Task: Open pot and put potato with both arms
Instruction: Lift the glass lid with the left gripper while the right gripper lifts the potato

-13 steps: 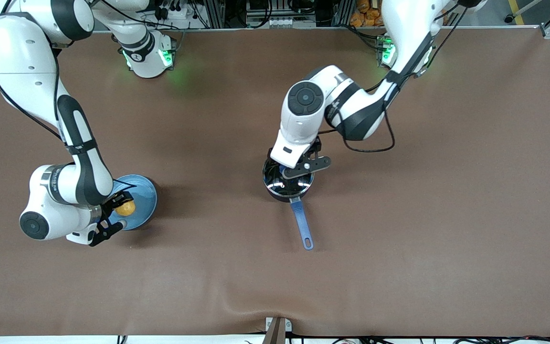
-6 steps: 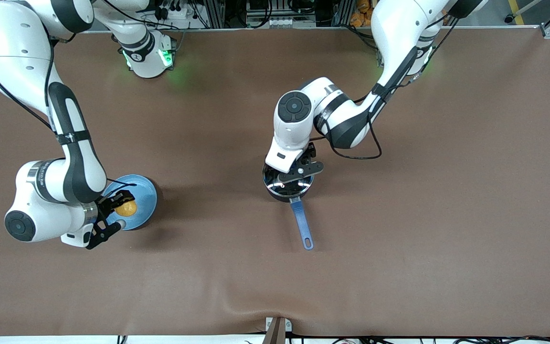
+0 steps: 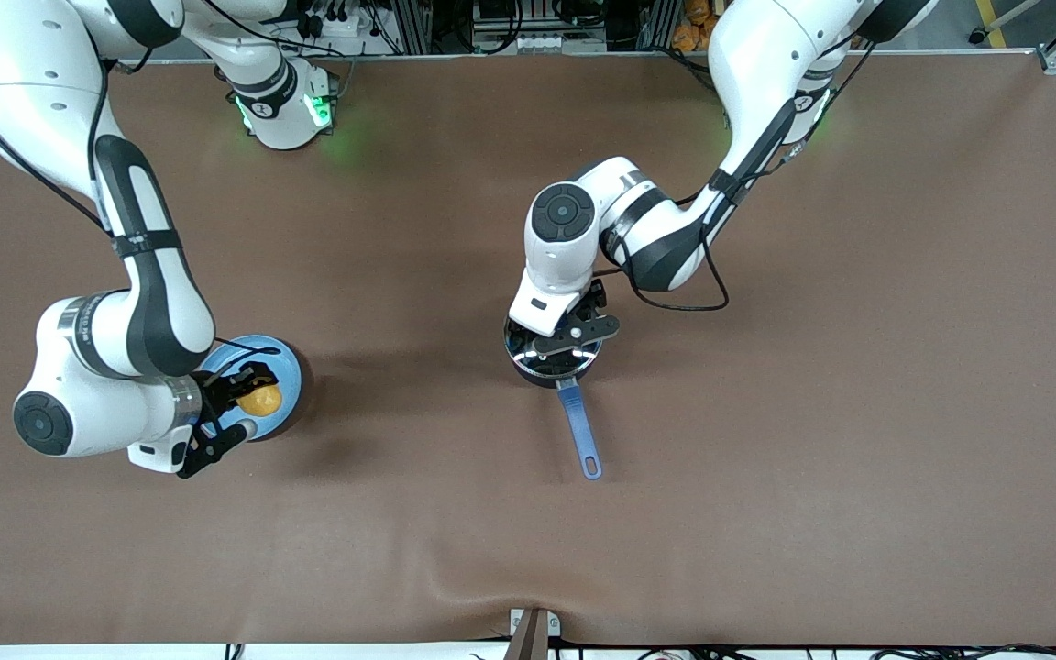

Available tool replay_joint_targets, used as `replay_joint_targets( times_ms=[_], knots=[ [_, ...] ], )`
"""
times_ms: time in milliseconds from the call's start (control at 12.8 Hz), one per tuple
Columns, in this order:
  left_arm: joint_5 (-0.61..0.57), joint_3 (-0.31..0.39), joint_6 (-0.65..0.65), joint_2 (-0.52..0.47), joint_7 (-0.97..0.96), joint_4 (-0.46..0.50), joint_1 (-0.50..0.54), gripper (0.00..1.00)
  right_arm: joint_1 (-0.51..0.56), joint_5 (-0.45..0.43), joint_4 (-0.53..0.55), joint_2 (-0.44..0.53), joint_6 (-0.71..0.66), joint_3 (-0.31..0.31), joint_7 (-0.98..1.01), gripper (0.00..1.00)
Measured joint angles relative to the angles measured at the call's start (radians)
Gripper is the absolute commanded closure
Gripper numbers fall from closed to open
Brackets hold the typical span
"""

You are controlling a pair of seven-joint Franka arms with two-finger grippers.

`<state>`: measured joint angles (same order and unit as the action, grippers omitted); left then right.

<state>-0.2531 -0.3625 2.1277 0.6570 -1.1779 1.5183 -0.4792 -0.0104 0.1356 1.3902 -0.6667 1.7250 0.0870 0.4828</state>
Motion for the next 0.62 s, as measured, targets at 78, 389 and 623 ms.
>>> replay_joint_targets(
  times_ms=[78,389,623],
  knots=[
    [-0.001,0.000,0.000,0.002,0.000,0.000,0.000,0.00,-0.010,0.002,0.000,0.008,-0.007,0.001,-0.025,0.88],
    [-0.001,0.000,0.000,0.008,0.000,0.000,-0.002,0.42,-0.063,0.016,-0.001,0.040,-0.037,0.004,-0.154,0.90],
    [-0.001,-0.001,0.011,0.008,0.000,-0.004,-0.003,1.00,-0.103,0.030,-0.001,0.065,-0.060,0.006,-0.254,0.91]
  ],
)
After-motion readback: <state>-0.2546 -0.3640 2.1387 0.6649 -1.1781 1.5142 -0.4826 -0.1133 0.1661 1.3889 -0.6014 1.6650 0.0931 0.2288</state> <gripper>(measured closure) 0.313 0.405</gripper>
